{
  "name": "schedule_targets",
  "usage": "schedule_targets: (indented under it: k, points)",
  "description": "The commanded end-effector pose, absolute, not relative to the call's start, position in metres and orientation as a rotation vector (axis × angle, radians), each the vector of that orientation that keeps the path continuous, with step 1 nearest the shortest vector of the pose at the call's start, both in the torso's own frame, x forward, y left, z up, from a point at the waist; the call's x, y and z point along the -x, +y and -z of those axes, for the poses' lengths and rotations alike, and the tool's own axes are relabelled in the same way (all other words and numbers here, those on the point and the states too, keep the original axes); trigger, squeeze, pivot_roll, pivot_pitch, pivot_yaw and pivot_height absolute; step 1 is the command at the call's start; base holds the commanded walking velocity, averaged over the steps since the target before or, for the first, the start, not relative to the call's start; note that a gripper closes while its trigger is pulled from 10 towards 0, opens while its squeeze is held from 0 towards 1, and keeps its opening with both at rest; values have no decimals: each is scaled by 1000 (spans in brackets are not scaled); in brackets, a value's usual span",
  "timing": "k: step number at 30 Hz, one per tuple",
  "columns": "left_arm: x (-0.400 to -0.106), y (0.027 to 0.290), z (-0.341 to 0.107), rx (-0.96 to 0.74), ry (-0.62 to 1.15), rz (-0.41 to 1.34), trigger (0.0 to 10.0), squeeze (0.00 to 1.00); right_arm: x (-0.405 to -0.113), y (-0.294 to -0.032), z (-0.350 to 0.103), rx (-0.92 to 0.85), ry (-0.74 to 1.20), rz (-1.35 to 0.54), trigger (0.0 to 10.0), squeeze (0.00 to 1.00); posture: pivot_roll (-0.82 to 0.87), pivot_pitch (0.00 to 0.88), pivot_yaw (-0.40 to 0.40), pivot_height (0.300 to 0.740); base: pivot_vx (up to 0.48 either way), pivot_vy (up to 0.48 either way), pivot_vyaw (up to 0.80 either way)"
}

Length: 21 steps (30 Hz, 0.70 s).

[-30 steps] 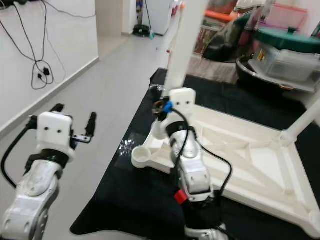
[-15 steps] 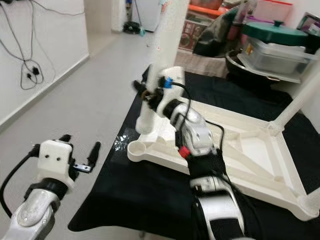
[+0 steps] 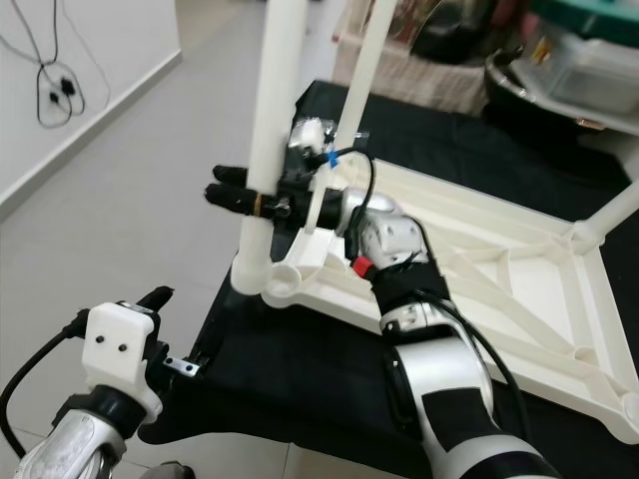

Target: Building children table

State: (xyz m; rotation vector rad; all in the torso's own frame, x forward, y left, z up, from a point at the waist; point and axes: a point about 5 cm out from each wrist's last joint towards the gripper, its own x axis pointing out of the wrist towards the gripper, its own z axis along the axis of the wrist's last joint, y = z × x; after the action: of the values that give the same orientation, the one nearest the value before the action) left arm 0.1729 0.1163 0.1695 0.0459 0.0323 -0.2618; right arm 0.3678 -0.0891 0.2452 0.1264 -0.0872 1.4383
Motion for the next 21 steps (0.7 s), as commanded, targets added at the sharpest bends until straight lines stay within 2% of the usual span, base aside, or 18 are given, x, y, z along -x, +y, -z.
schedule_targets:
  k: [1, 11, 21]
  points:
    - [-168, 114, -170, -34, 47, 287, 10000, 0, -370, -97, -252, -87, -123, -1447, 10000, 0, 202, 184, -161, 740, 0, 0, 0]
    - [-147, 113, -161, -35, 138, 347, 10000, 0, -376, -123, -264, 19, -173, -1423, 10000, 0, 214, 213, -142, 740, 0, 0, 0]
    - [-146, 114, -161, -47, 151, 353, 10000, 0, -371, -121, -252, 45, -137, -1541, 10000, 0, 220, 225, -134, 740, 0, 0, 0]
